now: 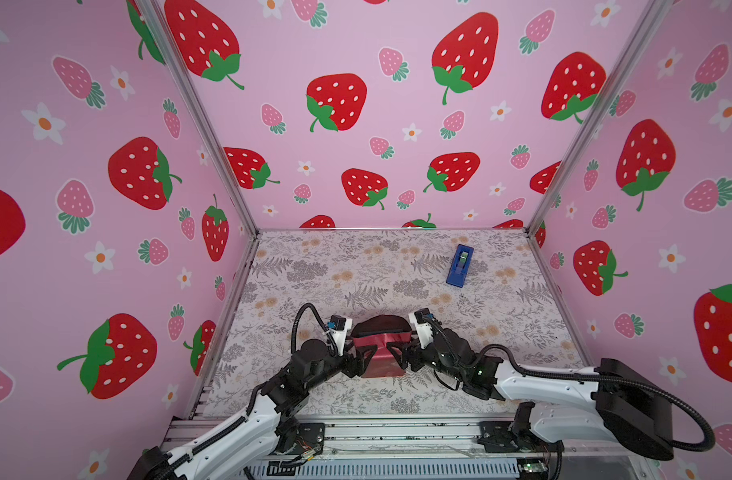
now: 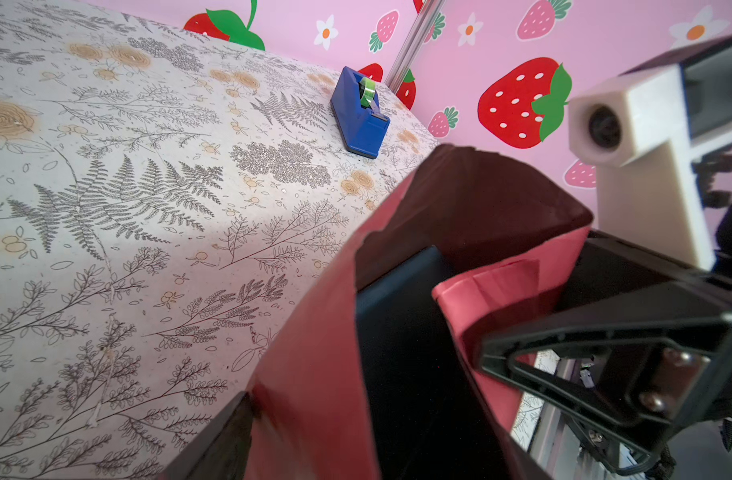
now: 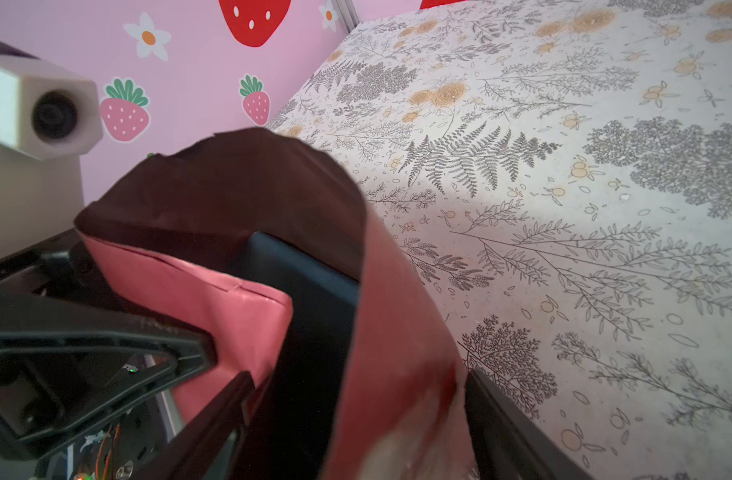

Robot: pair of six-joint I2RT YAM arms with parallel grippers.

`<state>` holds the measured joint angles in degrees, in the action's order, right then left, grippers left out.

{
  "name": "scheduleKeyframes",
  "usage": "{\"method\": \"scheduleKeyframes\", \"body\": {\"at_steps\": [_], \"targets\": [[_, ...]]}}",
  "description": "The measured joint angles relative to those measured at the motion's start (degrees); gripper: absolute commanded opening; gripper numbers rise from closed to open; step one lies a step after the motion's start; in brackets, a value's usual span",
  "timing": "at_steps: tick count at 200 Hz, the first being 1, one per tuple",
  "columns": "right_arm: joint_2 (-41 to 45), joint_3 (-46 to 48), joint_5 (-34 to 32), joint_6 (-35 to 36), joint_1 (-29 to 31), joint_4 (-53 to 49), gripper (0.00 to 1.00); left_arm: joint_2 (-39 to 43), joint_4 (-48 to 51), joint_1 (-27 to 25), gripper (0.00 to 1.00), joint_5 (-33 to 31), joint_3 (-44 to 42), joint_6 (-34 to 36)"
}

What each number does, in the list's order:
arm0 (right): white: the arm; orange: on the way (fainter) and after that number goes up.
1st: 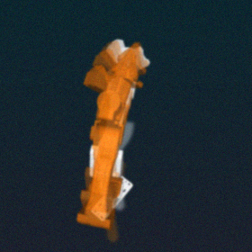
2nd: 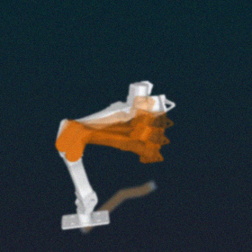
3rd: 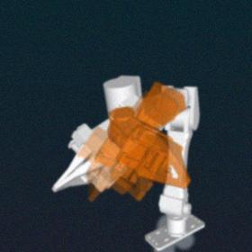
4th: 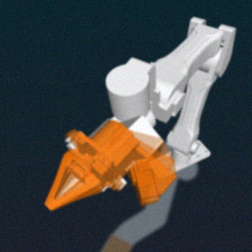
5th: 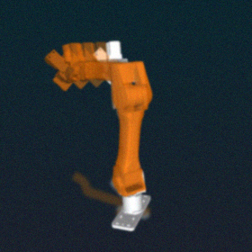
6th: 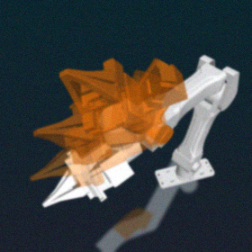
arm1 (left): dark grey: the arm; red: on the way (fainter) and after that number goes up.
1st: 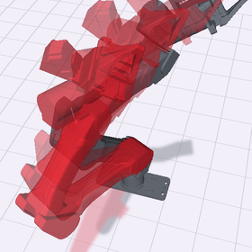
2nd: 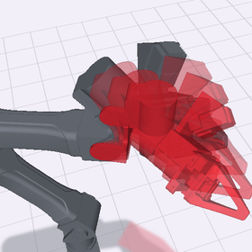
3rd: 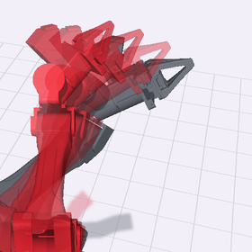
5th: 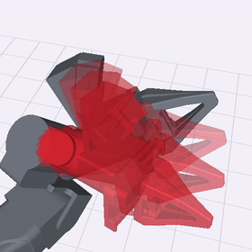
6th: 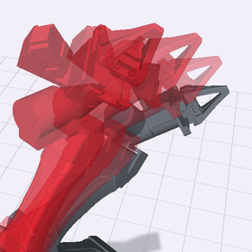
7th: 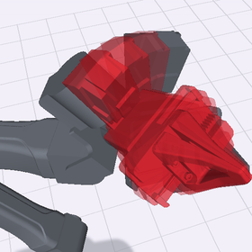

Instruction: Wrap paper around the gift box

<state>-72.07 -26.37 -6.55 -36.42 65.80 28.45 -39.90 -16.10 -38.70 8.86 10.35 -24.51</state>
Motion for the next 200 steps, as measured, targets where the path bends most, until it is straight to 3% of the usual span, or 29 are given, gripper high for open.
{"method": "scheduleKeyframes", "body": {"at_steps": [54, 87, 127, 200], "targets": [[0.0, -2.3, -4.4, -2.6, 1.8, -4.1, 0.65, 0.2, 0.6, -1.4, 0.54, -3.3, 1.0, -1.3], [-0.2, -6.1, -10.6, -3.2, 4.5, -11.4, 0.58, 0.1, 3.8, -4.1, 0.46, -7.3, 3.0, -0.7], [-1.1, -9.2, -16.8, -5.4, 6.7, -17.1, 0.52, -0.9, 5.9, -7.7, 0.44, -12.7, 4.5, 0.2], [-1.9, -9.9, -23.6, -8.4, 7.7, -18.7, 0.27, -6.8, 5.6, -13.3, 0.31, -24.1, 7.5, -0.4]]}}
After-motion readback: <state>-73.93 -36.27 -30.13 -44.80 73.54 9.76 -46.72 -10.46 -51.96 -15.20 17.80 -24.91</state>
